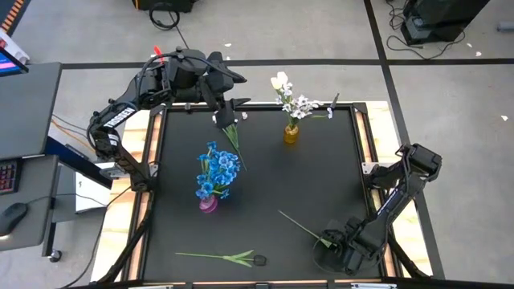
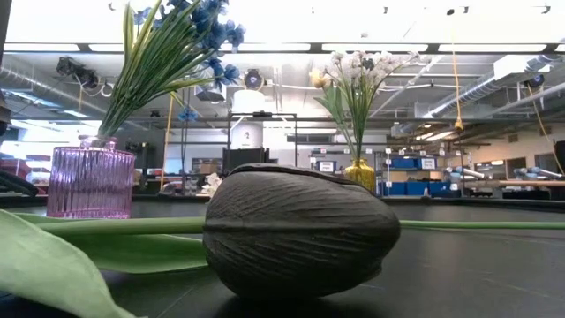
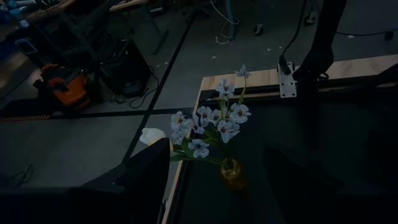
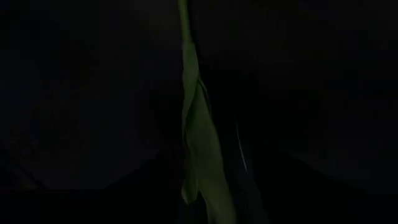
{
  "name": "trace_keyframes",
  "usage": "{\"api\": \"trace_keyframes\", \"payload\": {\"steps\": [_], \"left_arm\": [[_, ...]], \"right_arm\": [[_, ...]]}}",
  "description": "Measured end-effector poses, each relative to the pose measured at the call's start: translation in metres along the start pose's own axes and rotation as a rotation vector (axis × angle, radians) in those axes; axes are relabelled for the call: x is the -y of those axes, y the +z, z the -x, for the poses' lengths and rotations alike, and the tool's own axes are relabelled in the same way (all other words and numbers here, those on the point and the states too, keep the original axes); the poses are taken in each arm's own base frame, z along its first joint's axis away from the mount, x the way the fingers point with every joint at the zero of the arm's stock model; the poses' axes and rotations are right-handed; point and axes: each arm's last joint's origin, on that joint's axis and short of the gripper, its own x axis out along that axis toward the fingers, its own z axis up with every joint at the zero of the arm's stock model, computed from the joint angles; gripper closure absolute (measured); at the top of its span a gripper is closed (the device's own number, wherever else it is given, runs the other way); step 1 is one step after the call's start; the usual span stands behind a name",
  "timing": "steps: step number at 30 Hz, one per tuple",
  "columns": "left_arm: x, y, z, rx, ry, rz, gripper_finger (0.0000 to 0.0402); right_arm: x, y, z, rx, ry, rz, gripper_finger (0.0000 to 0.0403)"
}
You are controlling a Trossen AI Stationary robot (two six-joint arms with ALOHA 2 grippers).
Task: Sort flowers into vase by color
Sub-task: Put the right black tulip into the violet vase
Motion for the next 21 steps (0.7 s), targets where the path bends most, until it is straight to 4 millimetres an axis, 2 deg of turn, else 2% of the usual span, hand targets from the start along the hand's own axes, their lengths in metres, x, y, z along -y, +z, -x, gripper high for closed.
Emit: {"api": "trace_keyframes", "payload": {"steps": [10, 17, 21], "left_arm": [[0.000, 0.000, 0.000, 0.000, 0.000, 0.000, 0.0141], [0.000, 0.000, 0.000, 0.000, 0.000, 0.000, 0.0141], [0.000, 0.000, 0.000, 0.004, 0.001, 0.000, 0.0141]], "right_arm": [[0.004, -0.005, 0.000, -0.019, -0.032, -0.025, 0.0207], [0.001, -0.008, -0.016, -0.059, -0.084, -0.010, 0.0207], [0.000, -0.009, -0.018, -0.071, -0.090, -0.014, 0.0208]]}}
